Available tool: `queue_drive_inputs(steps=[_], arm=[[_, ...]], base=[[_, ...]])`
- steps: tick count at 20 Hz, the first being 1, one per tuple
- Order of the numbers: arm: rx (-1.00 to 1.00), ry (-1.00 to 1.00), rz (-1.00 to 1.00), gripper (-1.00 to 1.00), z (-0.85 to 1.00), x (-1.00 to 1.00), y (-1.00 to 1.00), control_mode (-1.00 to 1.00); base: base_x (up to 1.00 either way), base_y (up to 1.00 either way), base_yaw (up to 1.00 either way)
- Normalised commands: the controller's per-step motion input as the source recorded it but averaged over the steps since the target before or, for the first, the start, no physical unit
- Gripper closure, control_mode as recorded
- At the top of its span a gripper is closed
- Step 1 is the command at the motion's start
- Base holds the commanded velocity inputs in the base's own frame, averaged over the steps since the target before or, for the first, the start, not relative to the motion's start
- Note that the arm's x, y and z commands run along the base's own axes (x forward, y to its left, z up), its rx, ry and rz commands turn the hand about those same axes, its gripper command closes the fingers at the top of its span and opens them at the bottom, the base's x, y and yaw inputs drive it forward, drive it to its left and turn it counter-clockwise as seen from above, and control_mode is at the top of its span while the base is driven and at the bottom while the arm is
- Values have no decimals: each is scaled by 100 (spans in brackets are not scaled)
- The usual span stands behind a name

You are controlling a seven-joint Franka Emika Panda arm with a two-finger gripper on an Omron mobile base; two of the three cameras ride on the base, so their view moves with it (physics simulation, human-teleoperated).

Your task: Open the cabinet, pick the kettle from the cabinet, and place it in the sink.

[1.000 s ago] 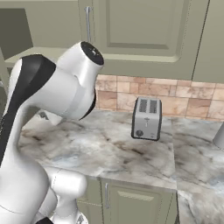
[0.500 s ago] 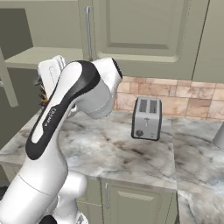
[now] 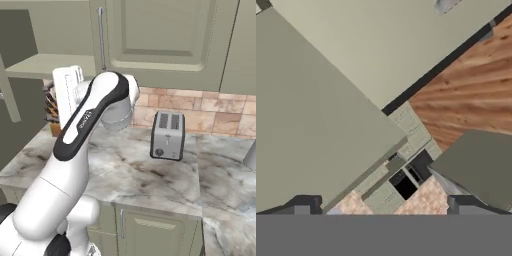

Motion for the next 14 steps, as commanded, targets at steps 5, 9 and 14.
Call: queue_drive_inputs(steps=[5,9,14], arm=[[1,-3,7,-100,0,23,34,-100],[-2,-11,0,-100,0,5,17,-100],[0,-9,-6,-100,0,26,16,-100]], base=[[0,0,0],[0,0,0],[0,0,0]])
